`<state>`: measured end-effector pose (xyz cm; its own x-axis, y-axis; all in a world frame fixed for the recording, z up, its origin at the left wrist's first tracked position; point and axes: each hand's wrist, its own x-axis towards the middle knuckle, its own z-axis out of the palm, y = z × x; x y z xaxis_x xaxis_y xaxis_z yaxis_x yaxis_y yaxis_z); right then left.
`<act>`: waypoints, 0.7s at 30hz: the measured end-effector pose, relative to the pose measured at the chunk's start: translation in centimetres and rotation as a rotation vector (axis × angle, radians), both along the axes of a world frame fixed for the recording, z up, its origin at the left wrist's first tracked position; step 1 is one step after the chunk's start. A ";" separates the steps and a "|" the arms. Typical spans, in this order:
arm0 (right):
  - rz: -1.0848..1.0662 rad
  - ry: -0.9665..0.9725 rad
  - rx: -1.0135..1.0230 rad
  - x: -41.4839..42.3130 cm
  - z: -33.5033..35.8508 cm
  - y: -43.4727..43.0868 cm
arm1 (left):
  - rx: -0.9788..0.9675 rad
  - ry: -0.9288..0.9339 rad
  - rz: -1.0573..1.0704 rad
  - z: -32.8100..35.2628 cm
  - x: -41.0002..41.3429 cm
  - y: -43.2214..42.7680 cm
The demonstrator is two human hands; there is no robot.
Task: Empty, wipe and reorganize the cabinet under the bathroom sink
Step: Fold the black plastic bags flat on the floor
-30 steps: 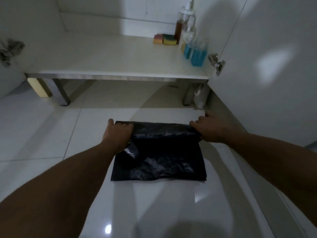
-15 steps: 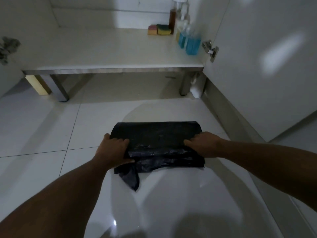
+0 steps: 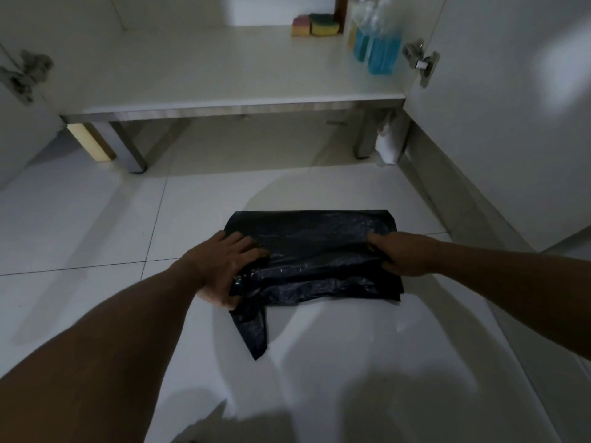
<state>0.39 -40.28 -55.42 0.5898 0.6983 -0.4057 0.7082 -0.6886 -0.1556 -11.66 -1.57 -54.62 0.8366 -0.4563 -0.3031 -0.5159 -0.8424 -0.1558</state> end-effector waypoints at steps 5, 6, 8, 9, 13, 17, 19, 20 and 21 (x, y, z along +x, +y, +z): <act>-0.054 0.078 0.130 0.3 0.7 0.3 | -0.046 -0.073 -0.015 -0.4 0.6 -0.5; -0.057 0.076 0.126 0.3 0.9 0.4 | -0.103 -0.091 0.016 -0.2 0.7 -0.6; -0.080 0.068 0.108 0.5 1.3 0.6 | -0.220 -0.132 0.105 0.3 1.3 -0.5; -0.097 0.060 0.097 0.7 1.4 0.5 | -0.252 -0.162 0.137 0.5 1.7 -0.5; -0.141 0.010 0.047 1.0 1.8 0.5 | -0.228 -0.319 0.200 1.4 3.7 -1.4; -0.115 -0.077 -0.049 0.6 1.8 0.7 | -0.224 -0.381 0.268 0.7 3.6 -2.0; -0.074 -0.111 -0.101 0.1 1.5 0.7 | -0.240 -0.306 0.259 -0.4 2.6 -1.9; -0.037 -0.127 -0.138 -0.2 1.2 0.7 | -0.239 -0.253 0.250 -0.9 1.9 -1.9; 0.000 -0.140 -0.175 -0.5 0.9 0.6 | -0.226 -0.204 0.238 -1.2 1.3 -2.0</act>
<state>-0.09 -39.67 -54.57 0.6486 0.6246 -0.4349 0.7148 -0.6962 0.0663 -10.40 -3.53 -55.85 0.9598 -0.2785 -0.0336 -0.2795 -0.9596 -0.0312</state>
